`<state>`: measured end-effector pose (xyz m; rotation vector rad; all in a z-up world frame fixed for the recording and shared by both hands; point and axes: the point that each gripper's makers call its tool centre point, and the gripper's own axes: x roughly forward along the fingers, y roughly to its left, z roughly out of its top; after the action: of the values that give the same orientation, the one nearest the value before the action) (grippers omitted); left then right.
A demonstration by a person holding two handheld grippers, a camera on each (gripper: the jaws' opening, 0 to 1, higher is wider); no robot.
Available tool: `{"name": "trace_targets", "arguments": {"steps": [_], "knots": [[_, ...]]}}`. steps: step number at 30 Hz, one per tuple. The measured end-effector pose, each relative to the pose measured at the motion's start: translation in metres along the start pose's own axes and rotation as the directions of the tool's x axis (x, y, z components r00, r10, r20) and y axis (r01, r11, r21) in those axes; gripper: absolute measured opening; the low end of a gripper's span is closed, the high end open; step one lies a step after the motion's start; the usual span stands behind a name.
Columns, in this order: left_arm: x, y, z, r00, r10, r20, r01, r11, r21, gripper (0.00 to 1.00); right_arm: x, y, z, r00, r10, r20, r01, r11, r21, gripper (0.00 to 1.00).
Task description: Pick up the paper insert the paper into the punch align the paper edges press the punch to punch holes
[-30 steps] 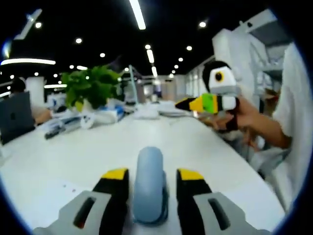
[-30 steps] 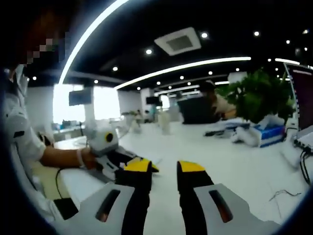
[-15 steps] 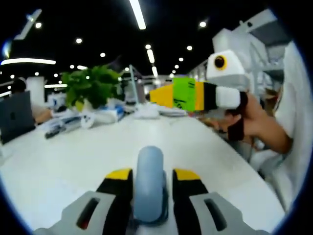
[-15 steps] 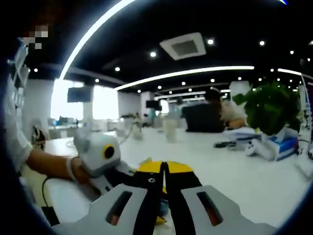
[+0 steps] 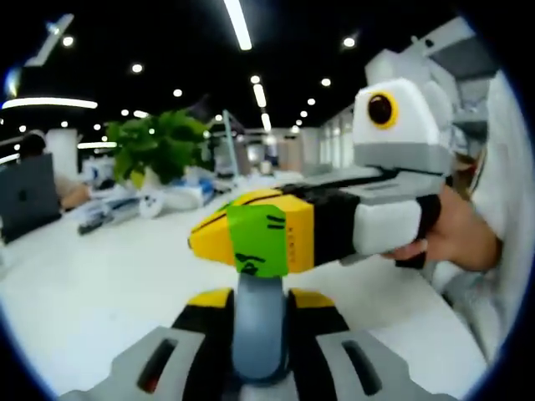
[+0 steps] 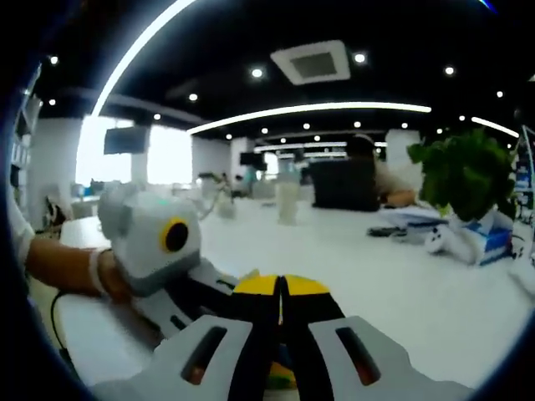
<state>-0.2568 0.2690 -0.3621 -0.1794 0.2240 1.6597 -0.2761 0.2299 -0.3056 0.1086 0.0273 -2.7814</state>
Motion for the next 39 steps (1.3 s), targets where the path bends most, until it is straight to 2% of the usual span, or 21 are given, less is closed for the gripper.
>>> {"name": "trace_targets", "arguments": {"steps": [1, 2, 7, 9, 11, 14, 15, 16, 17, 19, 22, 30, 34, 36, 37, 39], "knots": [[0.0, 0.006, -0.001, 1.0, 0.0, -0.001, 0.0, 1.0, 0.0, 0.27, 0.001, -0.004, -0.004, 0.999, -0.023, -0.022, 0.022, 0.999, -0.035, 0.04], [0.0, 0.008, -0.001, 1.0, 0.001, -0.001, -0.001, 1.0, 0.0, 0.27, 0.001, -0.002, -0.003, 1.0, -0.013, -0.008, 0.013, 0.999, -0.047, 0.04], [-0.001, 0.001, 0.0, 1.0, 0.003, -0.002, -0.003, 1.0, 0.003, 0.27, 0.002, -0.003, -0.004, 0.999, -0.033, -0.017, 0.032, 0.996, -0.077, 0.03], [0.0, 0.0, -0.001, 1.0, 0.002, -0.005, -0.002, 1.0, 0.006, 0.26, 0.001, -0.011, -0.012, 0.998, -0.056, -0.033, 0.055, 0.998, -0.013, 0.03], [0.0, -0.002, -0.001, 1.0, 0.003, -0.006, -0.003, 1.0, 0.005, 0.26, 0.0, -0.014, -0.016, 0.999, -0.042, -0.023, 0.044, 0.997, 0.07, 0.03], [0.0, -0.005, -0.002, 1.0, 0.003, -0.008, -0.003, 1.0, 0.007, 0.26, -0.001, -0.014, -0.017, 0.998, -0.048, -0.034, 0.05, 0.997, 0.051, 0.02], [0.0, -0.006, -0.002, 1.0, 0.003, -0.008, -0.003, 1.0, 0.005, 0.26, -0.001, -0.016, -0.023, 0.997, -0.057, -0.055, 0.059, 0.997, 0.043, 0.02], [0.0, -0.007, -0.002, 1.0, 0.002, -0.008, -0.002, 1.0, 0.004, 0.26, -0.001, -0.018, -0.026, 0.997, -0.056, -0.057, 0.059, 0.997, 0.054, 0.02], [0.0, -0.009, -0.002, 1.0, 0.002, -0.008, -0.002, 1.0, 0.005, 0.26, -0.001, -0.019, -0.032, 0.996, -0.053, -0.066, 0.06, 0.992, 0.107, 0.02], [0.0, -0.011, -0.003, 1.0, 0.002, -0.009, -0.002, 1.0, 0.008, 0.26, -0.001, -0.021, -0.037, 0.995, -0.047, -0.091, 0.056, 0.994, 0.098, 0.02], [-0.001, -0.012, -0.003, 1.0, 0.002, -0.009, -0.002, 1.0, 0.005, 0.26, -0.002, -0.02, -0.043, 0.992, -0.042, -0.117, 0.062, 0.983, 0.175, 0.01], [-0.001, -0.013, -0.003, 1.0, 0.003, -0.01, -0.003, 1.0, 0.002, 0.26, -0.001, -0.017, -0.039, 0.993, -0.038, -0.113, 0.053, 0.989, 0.135, 0.02], [-0.001, -0.006, -0.003, 1.0, 0.002, -0.01, -0.002, 1.0, 0.002, 0.26, -0.001, -0.013, -0.021, 0.998, -0.043, -0.05, 0.047, 0.995, 0.088, 0.03], [-0.001, -0.006, -0.003, 1.0, 0.002, -0.01, -0.002, 1.0, 0.003, 0.26, 0.0, -0.009, -0.014, 0.998, -0.053, -0.047, 0.054, 0.998, 0.021, 0.03], [-0.001, -0.007, -0.003, 1.0, 0.003, -0.009, -0.003, 1.0, 0.004, 0.26, 0.002, -0.007, -0.007, 0.999, -0.042, -0.016, 0.042, 0.999, 0.013, 0.03], [-0.001, -0.007, -0.002, 1.0, 0.002, -0.009, -0.002, 1.0, 0.003, 0.26, 0.002, 0.007, 0.009, 0.998, 0.027, 0.051, -0.028, 0.999, 0.021, 0.04]]}}
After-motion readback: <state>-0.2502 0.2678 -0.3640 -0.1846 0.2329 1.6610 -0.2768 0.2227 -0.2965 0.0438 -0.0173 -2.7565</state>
